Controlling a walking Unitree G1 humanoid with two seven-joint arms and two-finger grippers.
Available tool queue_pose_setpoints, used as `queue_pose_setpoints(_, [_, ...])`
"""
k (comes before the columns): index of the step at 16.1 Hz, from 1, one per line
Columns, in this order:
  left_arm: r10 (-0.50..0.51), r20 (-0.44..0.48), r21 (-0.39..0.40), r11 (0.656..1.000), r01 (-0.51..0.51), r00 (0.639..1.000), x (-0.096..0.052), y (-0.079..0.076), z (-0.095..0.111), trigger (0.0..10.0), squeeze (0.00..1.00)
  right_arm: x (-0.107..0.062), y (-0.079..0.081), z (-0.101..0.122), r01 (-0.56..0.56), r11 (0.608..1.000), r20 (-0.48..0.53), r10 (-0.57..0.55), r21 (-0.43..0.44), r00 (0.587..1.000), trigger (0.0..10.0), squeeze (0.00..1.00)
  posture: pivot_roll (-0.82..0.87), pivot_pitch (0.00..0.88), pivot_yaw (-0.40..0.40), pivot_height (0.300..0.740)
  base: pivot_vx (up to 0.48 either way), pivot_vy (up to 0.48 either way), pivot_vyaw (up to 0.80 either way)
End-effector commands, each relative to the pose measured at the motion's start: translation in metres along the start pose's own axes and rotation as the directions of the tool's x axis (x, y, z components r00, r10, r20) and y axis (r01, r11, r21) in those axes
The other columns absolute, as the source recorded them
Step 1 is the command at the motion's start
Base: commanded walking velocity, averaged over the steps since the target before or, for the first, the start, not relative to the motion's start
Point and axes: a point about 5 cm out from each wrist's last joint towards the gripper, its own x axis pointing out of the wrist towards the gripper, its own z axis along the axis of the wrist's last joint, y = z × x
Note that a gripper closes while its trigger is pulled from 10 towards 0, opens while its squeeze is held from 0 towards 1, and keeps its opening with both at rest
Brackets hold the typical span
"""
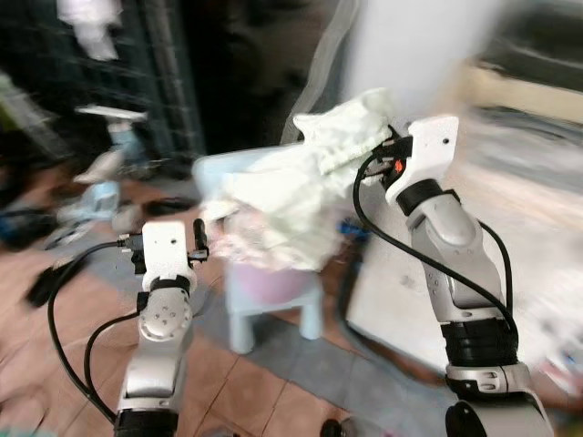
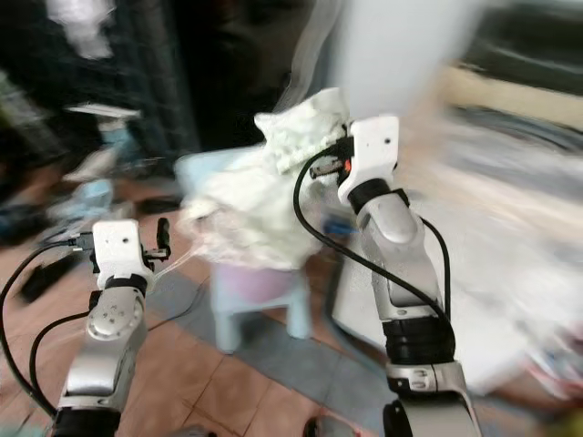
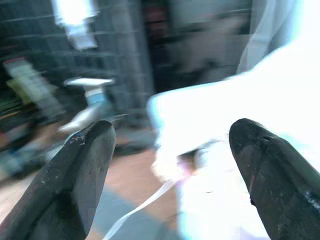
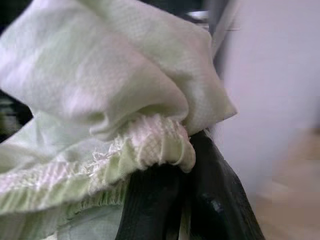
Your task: Clothes washing
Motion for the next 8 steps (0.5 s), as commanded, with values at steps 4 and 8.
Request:
queue_pose_setpoints(4, [-0.021,0.007,-0.005,1.0,0.021,1.0,0.0006,-0.0026,0.0032,10.0,0.0,0.0055,-0.011,0.0109,0.043,0.999,0.044,-0.042,-0.02,0.998,10.0,0.0,0.01,0.0,0.011,0.74,0.0,-0.297,-0.8])
queue_pose_setpoints(8, [-0.021,0.006,-0.007,1.0,0.021,1.0,0.0006,-0.0027,0.0028,10.0,0.0,0.0048,-0.0106,0.0098,0.043,0.999,0.042,-0.042,-0.023,0.998,10.0,0.0,0.01,0.0,0.011,0.74,0.0,-0.15,-0.73])
